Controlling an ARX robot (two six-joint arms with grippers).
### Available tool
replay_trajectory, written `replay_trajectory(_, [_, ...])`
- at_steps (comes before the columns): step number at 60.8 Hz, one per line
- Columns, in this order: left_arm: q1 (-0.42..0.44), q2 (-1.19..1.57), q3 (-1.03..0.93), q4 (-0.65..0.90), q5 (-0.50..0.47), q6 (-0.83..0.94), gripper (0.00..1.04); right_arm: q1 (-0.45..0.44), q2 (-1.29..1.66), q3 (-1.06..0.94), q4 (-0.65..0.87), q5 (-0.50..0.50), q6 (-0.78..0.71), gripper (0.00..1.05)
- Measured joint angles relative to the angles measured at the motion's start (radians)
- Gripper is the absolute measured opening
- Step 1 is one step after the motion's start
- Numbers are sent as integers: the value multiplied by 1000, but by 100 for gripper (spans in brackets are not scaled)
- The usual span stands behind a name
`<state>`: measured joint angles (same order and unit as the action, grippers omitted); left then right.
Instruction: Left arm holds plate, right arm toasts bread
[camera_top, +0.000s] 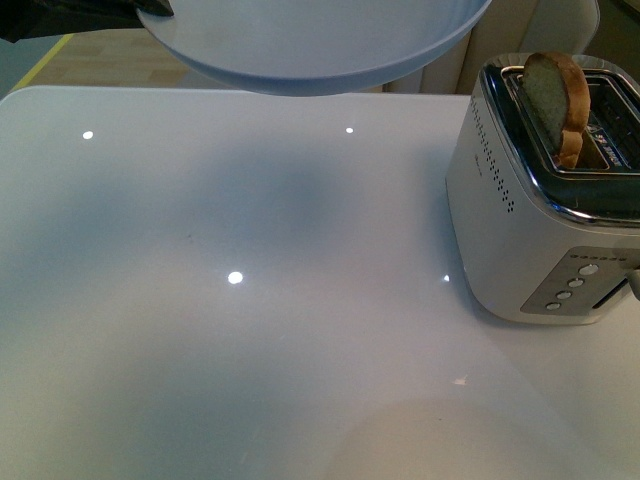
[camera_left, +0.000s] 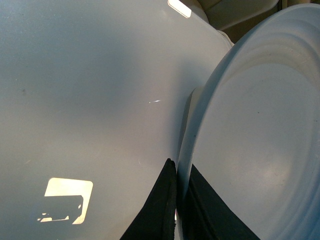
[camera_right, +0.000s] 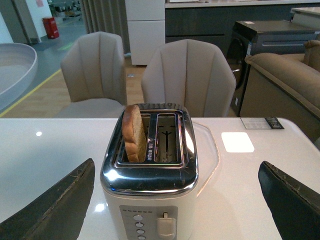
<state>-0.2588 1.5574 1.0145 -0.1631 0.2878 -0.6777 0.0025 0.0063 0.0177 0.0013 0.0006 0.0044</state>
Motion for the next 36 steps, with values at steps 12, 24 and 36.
replay_trajectory(12, [13, 0, 0, 7, 16, 8, 3, 0, 0, 0, 0, 0, 0, 96])
replay_trajectory(24, [101, 6, -32, 35, 62, 68, 3, 0, 0, 0, 0, 0, 0, 96])
replay_trajectory(36, [278, 49, -95, 89, 152, 183, 3, 0, 0, 0, 0, 0, 0, 96])
